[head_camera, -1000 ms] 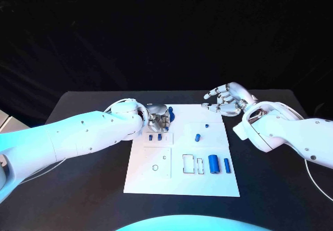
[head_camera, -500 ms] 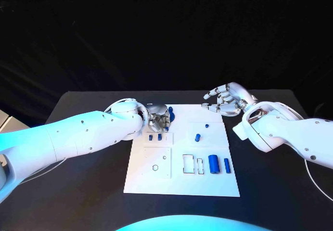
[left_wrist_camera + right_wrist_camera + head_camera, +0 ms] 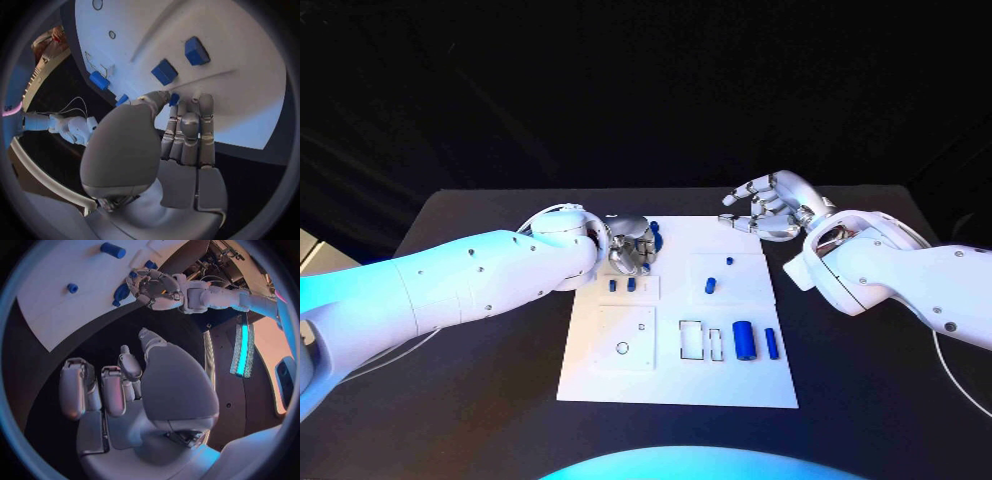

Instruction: Assemble the parts on the task board

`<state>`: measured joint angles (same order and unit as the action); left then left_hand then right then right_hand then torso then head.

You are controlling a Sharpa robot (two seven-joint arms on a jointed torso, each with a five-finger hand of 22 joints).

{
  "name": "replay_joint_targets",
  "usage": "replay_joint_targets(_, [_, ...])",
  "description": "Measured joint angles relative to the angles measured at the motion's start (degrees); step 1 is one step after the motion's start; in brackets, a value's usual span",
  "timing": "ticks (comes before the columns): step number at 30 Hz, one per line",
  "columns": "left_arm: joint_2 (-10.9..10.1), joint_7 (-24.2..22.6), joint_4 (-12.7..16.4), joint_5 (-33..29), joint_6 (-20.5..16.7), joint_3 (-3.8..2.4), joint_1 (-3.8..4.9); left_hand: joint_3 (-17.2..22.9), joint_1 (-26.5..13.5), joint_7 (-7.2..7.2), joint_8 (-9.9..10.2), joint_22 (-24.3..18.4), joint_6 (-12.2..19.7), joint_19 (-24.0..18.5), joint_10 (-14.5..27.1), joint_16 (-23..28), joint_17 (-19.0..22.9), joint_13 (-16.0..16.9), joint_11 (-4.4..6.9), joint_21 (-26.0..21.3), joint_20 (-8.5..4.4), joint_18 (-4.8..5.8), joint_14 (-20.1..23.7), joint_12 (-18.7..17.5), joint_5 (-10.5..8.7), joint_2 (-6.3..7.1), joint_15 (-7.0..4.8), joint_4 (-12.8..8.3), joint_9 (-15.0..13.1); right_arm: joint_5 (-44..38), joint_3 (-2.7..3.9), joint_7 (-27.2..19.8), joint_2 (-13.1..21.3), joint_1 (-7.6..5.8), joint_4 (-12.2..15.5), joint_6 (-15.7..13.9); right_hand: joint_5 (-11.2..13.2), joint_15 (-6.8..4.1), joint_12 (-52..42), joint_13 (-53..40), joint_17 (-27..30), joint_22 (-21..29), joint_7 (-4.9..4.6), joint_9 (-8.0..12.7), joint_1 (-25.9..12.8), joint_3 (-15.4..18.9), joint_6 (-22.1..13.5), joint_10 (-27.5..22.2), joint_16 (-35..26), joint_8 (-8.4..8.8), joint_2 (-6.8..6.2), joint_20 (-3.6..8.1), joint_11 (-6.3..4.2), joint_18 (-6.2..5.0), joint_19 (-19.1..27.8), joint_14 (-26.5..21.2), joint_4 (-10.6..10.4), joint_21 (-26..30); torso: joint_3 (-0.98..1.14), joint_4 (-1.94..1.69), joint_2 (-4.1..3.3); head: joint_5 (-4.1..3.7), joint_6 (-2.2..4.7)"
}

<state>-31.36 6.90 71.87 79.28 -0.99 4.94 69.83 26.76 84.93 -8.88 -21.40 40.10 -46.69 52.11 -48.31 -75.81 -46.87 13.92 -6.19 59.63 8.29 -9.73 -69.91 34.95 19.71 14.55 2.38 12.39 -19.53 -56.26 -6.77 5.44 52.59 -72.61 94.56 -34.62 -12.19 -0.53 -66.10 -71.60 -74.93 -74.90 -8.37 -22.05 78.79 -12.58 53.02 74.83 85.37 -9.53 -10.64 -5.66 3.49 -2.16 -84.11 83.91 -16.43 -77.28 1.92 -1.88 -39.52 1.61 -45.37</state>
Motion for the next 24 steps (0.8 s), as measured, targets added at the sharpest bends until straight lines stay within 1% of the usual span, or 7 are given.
replay_joint_targets(2, [0.00,0.00,0.00,-0.10,0.00,0.00,0.00,0.13,-0.06,0.00,0.00,0.05,0.00,0.00,0.01,-0.02,0.01,0.00,-0.01,0.00,0.00,0.00,0.00,0.00,0.00,-0.06,0.00,-0.13,0.00,0.00,0.00,0.00,0.00,0.00,0.01,0.00,0.00,0.00,0.00,0.00,0.00,0.00,0.00,-0.03,0.00,0.00,0.00,0.00,0.00,0.00,0.00,0.00,0.00,0.00,0.00,0.00,0.00,0.00,0.01,0.00,0.01,-0.04,-0.04])
replay_joint_targets(5, [0.00,0.00,0.00,-0.22,0.03,0.00,0.00,0.49,-0.06,-0.02,0.00,0.26,-1.27,0.00,-0.17,-0.68,-0.24,0.00,-0.24,0.29,0.00,0.00,0.00,0.00,0.00,-0.06,0.00,-0.49,-0.02,0.00,0.00,0.01,0.02,0.00,0.03,0.00,0.00,0.00,0.00,0.00,0.00,0.00,0.00,-0.05,0.00,0.00,0.00,0.00,0.00,0.00,0.00,0.00,0.00,0.00,0.00,0.00,0.00,0.00,0.02,-0.01,0.01,-0.08,-0.08])
replay_joint_targets(7, [0.00,0.00,0.00,-0.28,0.05,-0.02,0.02,0.85,-0.29,-0.17,-0.51,0.46,-2.53,0.00,-1.30,-1.23,-0.91,-1.84,0.06,0.66,0.00,0.01,-0.29,-0.22,0.00,-0.29,-0.26,-0.85,-0.14,0.00,0.00,0.01,0.02,0.00,0.03,0.01,0.00,0.00,0.00,0.00,0.00,-0.01,0.00,-0.05,0.00,0.00,0.00,0.00,0.00,0.00,0.00,0.00,0.00,0.00,0.00,0.00,0.00,0.00,0.02,-0.02,0.02,-0.12,-0.09])
replay_joint_targets(9, [0.00,0.00,0.00,-0.34,0.09,-0.03,0.02,1.18,-0.07,-0.12,-0.59,0.61,-3.23,-0.12,-1.96,-1.55,-1.33,-2.08,0.30,0.92,-0.13,0.00,-0.79,-0.36,0.00,-0.51,-0.29,-1.18,-0.19,0.00,0.00,0.02,0.02,0.00,0.03,0.01,0.00,0.00,0.00,0.00,0.01,-0.04,0.00,-0.05,0.00,0.00,0.00,0.00,0.00,0.00,0.00,0.00,0.00,0.00,0.00,0.00,0.00,0.00,0.02,-0.03,0.03,-0.13,-0.09])
replay_joint_targets(15, [0.00,0.00,0.02,-0.43,0.32,-0.04,0.02,1.66,0.19,-0.01,-0.59,0.83,-3.71,-0.21,-2.71,-1.78,-1.42,-2.16,0.67,1.33,-0.21,0.01,-1.05,0.00,-0.22,-1.21,-0.42,-1.67,-0.18,-0.01,0.00,0.03,0.04,0.00,0.03,0.01,0.00,0.00,0.00,0.00,0.01,-0.04,0.00,-0.05,0.00,-0.16,0.00,0.00,0.00,0.00,0.00,0.21,0.00,0.01,0.21,0.00,-0.16,0.00,0.00,-0.01,0.03,-0.24,-0.06])
replay_joint_targets(19, [0.00,0.00,0.01,-0.43,0.53,-0.06,0.04,2.15,0.51,-0.01,-0.59,1.05,-4.11,-0.21,-2.84,-2.01,-1.40,-2.12,0.55,1.54,-0.21,0.00,-1.05,0.02,-0.22,-1.53,-0.42,-2.19,-0.18,-0.01,0.00,0.03,0.06,0.00,0.03,0.01,0.00,0.00,0.00,0.00,0.01,-0.04,0.00,-0.05,0.00,-0.16,0.00,0.00,0.00,0.00,0.00,0.21,0.00,0.01,0.22,0.00,-0.16,0.00,0.01,-0.01,0.03,-0.32,-0.02])
replay_joint_targets(24, [0.09,-0.01,-0.08,-0.41,0.58,-0.07,0.05,3.14,1.32,-0.04,-0.10,1.62,-4.15,-0.41,-3.24,-2.01,-0.62,-2.29,0.54,2.44,-0.42,0.01,-1.05,0.03,-0.63,-2.34,-0.42,-3.83,0.05,-0.01,0.00,0.03,0.06,0.00,0.02,0.02,0.00,0.00,0.00,-0.01,0.01,-0.04,0.00,-0.05,0.00,-0.16,0.00,0.00,0.00,0.00,0.00,0.21,0.00,0.01,0.21,0.00,-0.16,0.00,-0.03,-0.04,0.03,-0.38,-0.01])
